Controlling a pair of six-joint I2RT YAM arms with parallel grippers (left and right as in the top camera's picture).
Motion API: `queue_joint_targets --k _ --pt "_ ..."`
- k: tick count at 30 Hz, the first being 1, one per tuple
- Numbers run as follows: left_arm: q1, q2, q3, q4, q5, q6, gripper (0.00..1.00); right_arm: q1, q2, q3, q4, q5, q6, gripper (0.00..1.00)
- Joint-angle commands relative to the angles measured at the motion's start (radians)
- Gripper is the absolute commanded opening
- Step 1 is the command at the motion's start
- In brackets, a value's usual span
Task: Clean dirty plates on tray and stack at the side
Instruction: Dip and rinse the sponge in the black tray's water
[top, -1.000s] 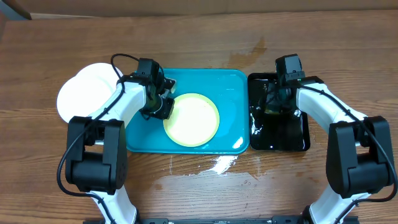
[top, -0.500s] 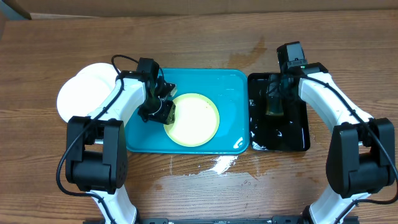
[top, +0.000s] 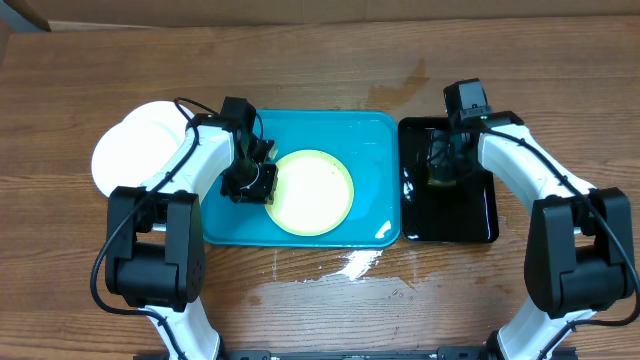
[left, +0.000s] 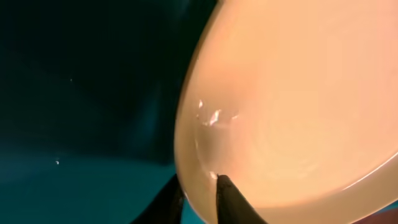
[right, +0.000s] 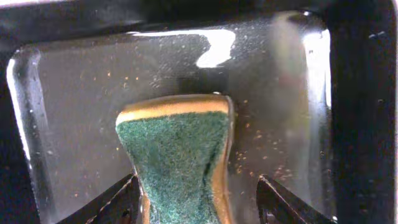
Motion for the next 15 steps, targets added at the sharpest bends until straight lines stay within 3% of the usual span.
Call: queue_joint_targets --k 1,5,8,10,12,13,15 --pt "0.003 0.014 -0.009 0.018 -0.027 -0.004 0.07 -0.002 -0.006 -0.014 0.016 -0.024 0.003 0.64" --pt "0.003 0.014 -0.009 0.062 -0.103 0.074 0.04 -0.002 -0.006 -0.045 0.028 -0.021 0.003 0.63" --pt "0.003 0.014 -0.009 0.096 -0.137 0.139 0.04 -0.002 -0.006 -0.049 -0.013 -0.025 0.003 0.40" --pt "0.003 0.014 -0.009 0.120 -0.153 0.154 0.06 -0.002 -0.006 -0.049 -0.042 -0.038 0.003 0.35" --pt "0.003 0.014 -0.009 0.140 -0.156 0.153 0.06 -0.002 -0.006 -0.049 -0.063 -0.053 0.003 0.21" --pt "0.003 0.014 -0.009 0.147 -0.156 0.152 0.07 -0.002 -0.006 -0.048 -0.074 -0.056 0.003 0.17" --pt "0.003 0.014 -0.009 0.156 -0.156 0.152 0.08 -0.002 -0.007 -0.048 -0.086 -0.055 0.003 0.19"
